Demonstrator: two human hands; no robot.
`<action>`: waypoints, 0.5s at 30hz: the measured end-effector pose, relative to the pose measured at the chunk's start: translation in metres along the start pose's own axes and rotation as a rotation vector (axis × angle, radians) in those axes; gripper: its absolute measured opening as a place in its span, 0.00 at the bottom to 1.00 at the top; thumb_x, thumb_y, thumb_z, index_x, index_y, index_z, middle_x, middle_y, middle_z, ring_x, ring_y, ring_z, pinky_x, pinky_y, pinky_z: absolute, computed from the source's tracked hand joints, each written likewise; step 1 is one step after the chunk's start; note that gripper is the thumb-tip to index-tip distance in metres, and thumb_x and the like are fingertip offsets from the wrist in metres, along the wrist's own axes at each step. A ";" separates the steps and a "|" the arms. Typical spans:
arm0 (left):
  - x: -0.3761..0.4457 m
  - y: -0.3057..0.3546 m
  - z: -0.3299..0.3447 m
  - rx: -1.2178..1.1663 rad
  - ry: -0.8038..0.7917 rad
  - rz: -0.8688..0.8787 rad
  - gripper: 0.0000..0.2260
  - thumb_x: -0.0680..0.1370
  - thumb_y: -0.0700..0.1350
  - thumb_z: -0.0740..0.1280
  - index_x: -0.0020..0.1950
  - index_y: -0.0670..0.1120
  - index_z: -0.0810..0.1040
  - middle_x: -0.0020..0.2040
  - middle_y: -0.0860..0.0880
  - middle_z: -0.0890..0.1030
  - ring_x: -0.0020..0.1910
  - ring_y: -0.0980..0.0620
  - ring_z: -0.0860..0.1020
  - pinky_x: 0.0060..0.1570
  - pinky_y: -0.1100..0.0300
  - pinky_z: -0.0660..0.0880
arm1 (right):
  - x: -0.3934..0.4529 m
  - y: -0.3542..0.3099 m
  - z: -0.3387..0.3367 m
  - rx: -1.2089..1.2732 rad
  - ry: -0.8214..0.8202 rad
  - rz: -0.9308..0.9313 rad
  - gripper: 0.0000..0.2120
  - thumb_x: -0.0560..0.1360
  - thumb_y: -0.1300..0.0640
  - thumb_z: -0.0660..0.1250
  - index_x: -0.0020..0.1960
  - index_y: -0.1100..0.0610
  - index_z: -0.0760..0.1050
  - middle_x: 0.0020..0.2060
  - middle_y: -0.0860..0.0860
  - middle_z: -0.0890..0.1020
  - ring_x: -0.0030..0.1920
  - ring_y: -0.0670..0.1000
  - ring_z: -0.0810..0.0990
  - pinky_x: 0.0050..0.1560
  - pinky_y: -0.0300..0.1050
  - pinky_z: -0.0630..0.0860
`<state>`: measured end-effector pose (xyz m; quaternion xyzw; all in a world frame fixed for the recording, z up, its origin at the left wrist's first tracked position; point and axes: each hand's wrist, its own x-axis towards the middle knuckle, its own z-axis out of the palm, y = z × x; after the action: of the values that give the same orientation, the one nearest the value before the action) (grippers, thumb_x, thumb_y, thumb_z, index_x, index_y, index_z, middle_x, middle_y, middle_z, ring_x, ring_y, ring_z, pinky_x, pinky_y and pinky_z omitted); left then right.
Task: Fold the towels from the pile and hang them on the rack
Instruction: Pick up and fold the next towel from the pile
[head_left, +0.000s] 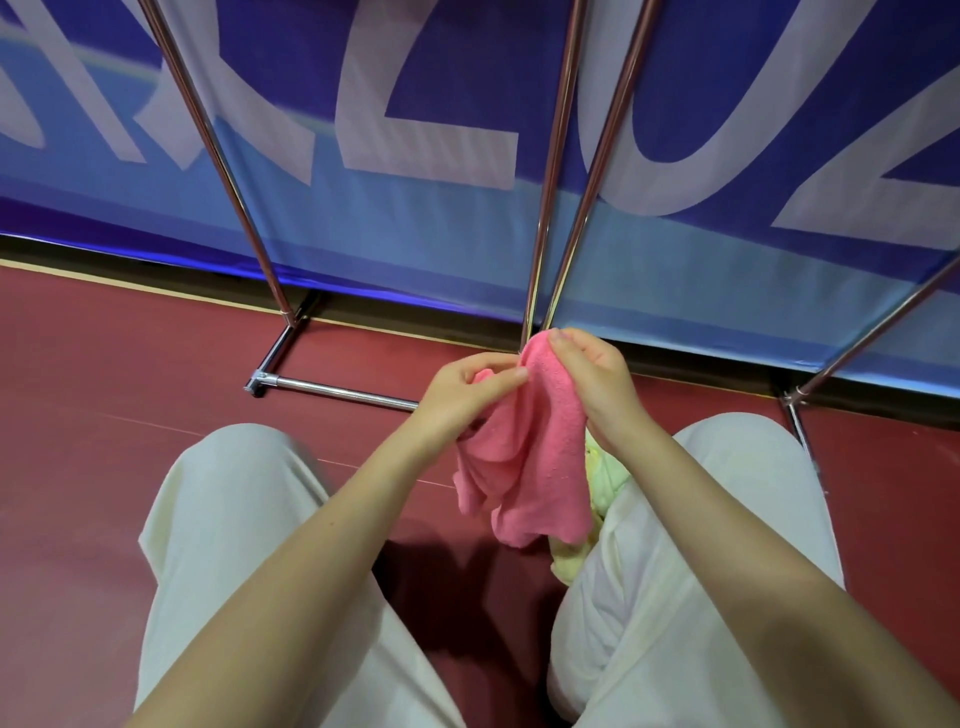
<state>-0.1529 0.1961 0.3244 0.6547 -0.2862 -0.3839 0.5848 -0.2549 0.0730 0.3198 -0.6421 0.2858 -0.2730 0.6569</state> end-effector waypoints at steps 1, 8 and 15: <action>0.000 -0.001 0.000 0.014 -0.018 0.006 0.09 0.76 0.44 0.71 0.55 0.47 0.83 0.48 0.54 0.84 0.46 0.61 0.81 0.47 0.68 0.76 | 0.002 0.002 0.001 -0.010 0.013 0.005 0.17 0.71 0.43 0.66 0.44 0.57 0.80 0.41 0.64 0.80 0.42 0.55 0.76 0.48 0.52 0.73; 0.001 -0.007 -0.005 0.097 0.242 0.143 0.05 0.78 0.41 0.68 0.46 0.50 0.83 0.41 0.59 0.83 0.41 0.66 0.78 0.46 0.69 0.73 | 0.005 0.003 0.000 -0.235 -0.017 -0.122 0.08 0.78 0.61 0.65 0.41 0.51 0.77 0.38 0.44 0.79 0.40 0.41 0.76 0.47 0.37 0.71; -0.010 -0.001 -0.010 0.194 0.334 0.343 0.09 0.80 0.40 0.65 0.47 0.52 0.84 0.43 0.58 0.84 0.46 0.63 0.80 0.49 0.69 0.73 | -0.001 0.019 0.004 -0.714 -0.102 -0.292 0.06 0.78 0.58 0.63 0.51 0.53 0.78 0.37 0.42 0.79 0.38 0.45 0.75 0.40 0.39 0.69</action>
<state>-0.1499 0.2096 0.3254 0.7040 -0.3282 -0.1363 0.6149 -0.2525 0.0769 0.3010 -0.8770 0.2353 -0.2146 0.3599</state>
